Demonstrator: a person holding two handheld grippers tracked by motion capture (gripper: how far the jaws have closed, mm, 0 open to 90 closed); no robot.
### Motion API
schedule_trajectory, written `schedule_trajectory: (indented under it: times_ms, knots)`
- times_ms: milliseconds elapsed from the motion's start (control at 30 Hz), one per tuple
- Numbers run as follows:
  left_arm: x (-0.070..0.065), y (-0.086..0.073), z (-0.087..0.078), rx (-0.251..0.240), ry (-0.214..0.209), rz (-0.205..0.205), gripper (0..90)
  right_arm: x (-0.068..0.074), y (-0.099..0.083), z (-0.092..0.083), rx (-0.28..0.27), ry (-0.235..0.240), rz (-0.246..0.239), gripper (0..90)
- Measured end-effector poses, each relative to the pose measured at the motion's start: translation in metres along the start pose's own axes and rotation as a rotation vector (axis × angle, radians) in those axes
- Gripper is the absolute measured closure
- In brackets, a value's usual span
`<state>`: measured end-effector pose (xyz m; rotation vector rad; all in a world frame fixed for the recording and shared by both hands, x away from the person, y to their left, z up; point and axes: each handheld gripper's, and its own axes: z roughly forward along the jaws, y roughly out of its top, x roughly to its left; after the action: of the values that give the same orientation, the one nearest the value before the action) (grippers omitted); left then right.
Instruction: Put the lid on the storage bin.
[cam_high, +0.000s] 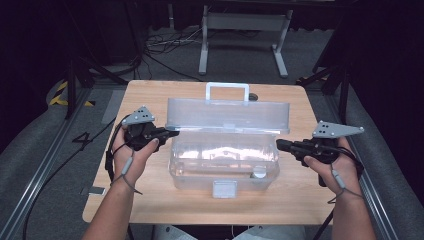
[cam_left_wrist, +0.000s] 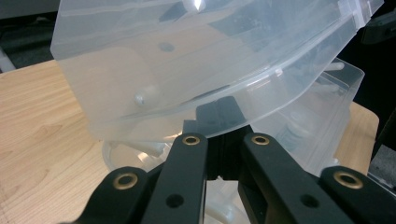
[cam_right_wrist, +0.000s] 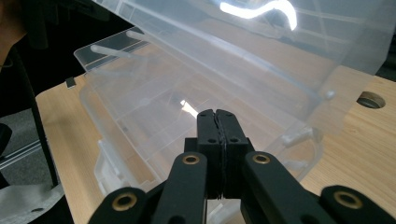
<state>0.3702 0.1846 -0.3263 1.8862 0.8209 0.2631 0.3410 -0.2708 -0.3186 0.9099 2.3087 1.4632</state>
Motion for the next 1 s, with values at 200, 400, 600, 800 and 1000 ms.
schedule_trajectory:
  times_ms: [200,400,600,800,1000]
  knots:
    - [-0.001,-0.002,-0.001,0.028,-0.009,-0.006,90.0,-0.004,-0.001,0.000,-0.008,-0.021,0.022,90.0]
    - [-0.006,-0.004,0.000,0.068,0.004,0.017,89.9,-0.006,-0.001,-0.001,0.002,-0.025,0.032,90.0]
    - [-0.009,-0.005,-0.001,0.095,0.011,0.020,89.9,-0.006,-0.001,-0.001,0.019,-0.019,0.030,90.0]
    - [-0.010,-0.009,-0.002,0.138,0.003,0.016,89.8,-0.006,-0.002,0.000,0.046,-0.003,0.029,90.0]
    - [-0.009,-0.011,-0.005,0.163,-0.005,0.005,89.7,-0.005,-0.002,0.001,0.091,0.010,0.028,90.0]
